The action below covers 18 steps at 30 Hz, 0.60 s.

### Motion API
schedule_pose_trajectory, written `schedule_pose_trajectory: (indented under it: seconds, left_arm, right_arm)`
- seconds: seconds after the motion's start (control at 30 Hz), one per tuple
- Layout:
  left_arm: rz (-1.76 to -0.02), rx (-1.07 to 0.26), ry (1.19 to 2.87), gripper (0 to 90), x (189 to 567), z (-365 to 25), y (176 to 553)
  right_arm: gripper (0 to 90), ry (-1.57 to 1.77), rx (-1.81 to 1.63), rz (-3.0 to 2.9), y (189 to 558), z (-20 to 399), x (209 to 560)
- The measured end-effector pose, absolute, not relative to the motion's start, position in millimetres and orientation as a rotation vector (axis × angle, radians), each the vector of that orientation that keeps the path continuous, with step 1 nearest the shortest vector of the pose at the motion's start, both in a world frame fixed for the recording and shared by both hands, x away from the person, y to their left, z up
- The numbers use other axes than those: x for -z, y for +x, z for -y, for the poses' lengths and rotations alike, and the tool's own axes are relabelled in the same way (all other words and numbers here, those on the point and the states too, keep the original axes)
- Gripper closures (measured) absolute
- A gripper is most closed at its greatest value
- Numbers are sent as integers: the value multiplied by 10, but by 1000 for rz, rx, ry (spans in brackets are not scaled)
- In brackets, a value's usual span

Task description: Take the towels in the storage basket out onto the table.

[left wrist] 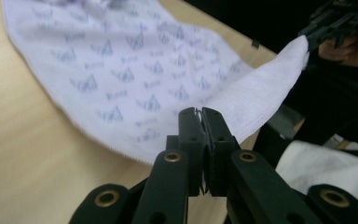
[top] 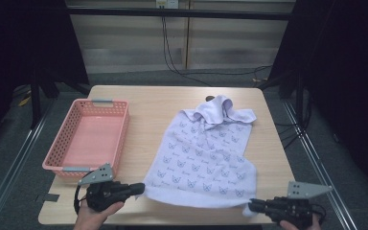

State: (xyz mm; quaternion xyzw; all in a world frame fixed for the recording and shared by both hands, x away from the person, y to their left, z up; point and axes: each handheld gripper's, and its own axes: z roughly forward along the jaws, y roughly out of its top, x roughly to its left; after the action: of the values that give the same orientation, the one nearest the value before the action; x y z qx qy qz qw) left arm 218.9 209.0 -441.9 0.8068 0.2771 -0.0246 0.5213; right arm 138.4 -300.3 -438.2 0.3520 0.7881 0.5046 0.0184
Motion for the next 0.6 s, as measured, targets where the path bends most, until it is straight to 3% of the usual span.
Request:
schedule_pose_trajectory:
  seconds: [0.03,0.17,0.43,0.6]
  left_arm:
    - [-662,85,1932,861,4460,-2123,2178]
    - [-663,99,1947,717,4522,-2138,2236]
    - [-654,87,2041,679,4710,-1641,2826]
    - [-667,61,2143,661,4902,-1346,3180]
  right_arm:
    - [715,1115,-1577,-2450,1358,3003,4415]
    - [662,1113,-1612,-2393,1416,3087,4392]
    - [566,1148,-1369,-2376,2115,2986,4569]
    - [555,1163,-1192,-2430,2465,2838,4785]
